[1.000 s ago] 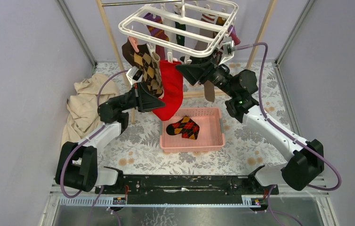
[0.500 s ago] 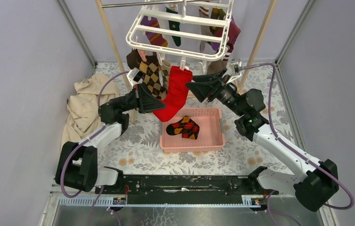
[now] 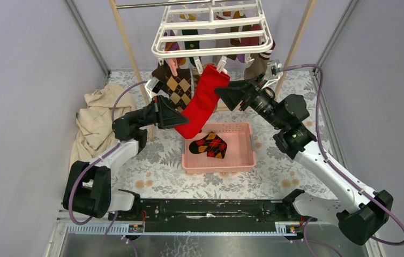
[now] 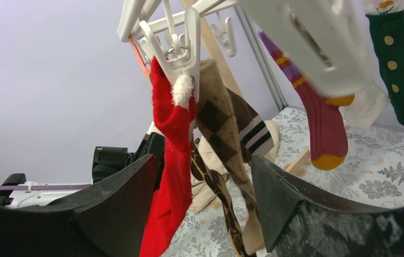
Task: Remove the socks clipped to the hanger
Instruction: Remove the sock from the hanger.
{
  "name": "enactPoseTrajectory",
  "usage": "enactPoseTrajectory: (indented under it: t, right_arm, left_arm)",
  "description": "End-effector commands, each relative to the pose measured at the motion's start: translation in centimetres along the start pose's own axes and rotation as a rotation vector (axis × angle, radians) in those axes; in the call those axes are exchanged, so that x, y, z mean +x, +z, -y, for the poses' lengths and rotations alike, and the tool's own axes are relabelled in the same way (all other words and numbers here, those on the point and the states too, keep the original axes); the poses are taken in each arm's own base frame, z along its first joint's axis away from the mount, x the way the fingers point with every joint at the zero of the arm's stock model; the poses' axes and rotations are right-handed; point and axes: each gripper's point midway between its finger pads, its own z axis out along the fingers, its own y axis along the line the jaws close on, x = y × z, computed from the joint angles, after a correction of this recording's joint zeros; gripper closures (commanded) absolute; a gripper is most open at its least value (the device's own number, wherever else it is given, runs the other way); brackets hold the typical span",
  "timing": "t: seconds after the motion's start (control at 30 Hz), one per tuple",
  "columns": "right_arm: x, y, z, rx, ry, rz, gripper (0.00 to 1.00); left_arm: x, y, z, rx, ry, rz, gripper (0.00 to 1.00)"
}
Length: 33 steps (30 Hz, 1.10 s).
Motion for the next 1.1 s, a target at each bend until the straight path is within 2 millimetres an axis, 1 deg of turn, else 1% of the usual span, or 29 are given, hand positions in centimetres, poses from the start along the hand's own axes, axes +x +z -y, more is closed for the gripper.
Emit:
enactPoseTrajectory:
  t: [0.0, 0.03, 0.23, 0.4, 0.63, 0.83, 1.07]
  right_arm:
    - [-4.2, -0.1, -2.4, -0.029, -0.042, 0.097, 0.27]
    - [-4.4, 0.0, -2.5, -0.026, -0.042, 0.104, 0.27]
    - [-5.9, 0.7, -1.3, 0.046, -0.063, 0.159, 0.26]
    - [-7.0, 1.8, -0.8, 0.065, -0.09, 0.2, 0.26]
    - [-7.8, 3.4, -0.7, 0.055, -0.108, 0.219, 0.26]
    - [-8.4, 3.8, -0.8, 0.045, -0.116, 0.245, 0.25]
    - [-8.9, 3.8, -1.1, 0.04, -0.139, 0.259, 0.21]
  left_arm:
    - [0.1, 0.4, 1.3, 0.038, 0.089, -0.014, 0.81]
    - [0.1, 0.4, 1.4, 0.039, 0.091, -0.014, 0.81]
    - [-0.1, 0.6, 1.7, 0.045, 0.098, -0.015, 0.81]
    - [-0.1, 0.7, 1.7, 0.047, 0.097, -0.018, 0.81]
    - [-0.1, 0.7, 1.6, 0.047, 0.095, -0.019, 0.81]
    - [0.0, 0.6, 1.4, 0.045, 0.094, -0.022, 0.81]
    - [0.2, 0.5, 1.1, 0.042, 0.088, -0.025, 0.81]
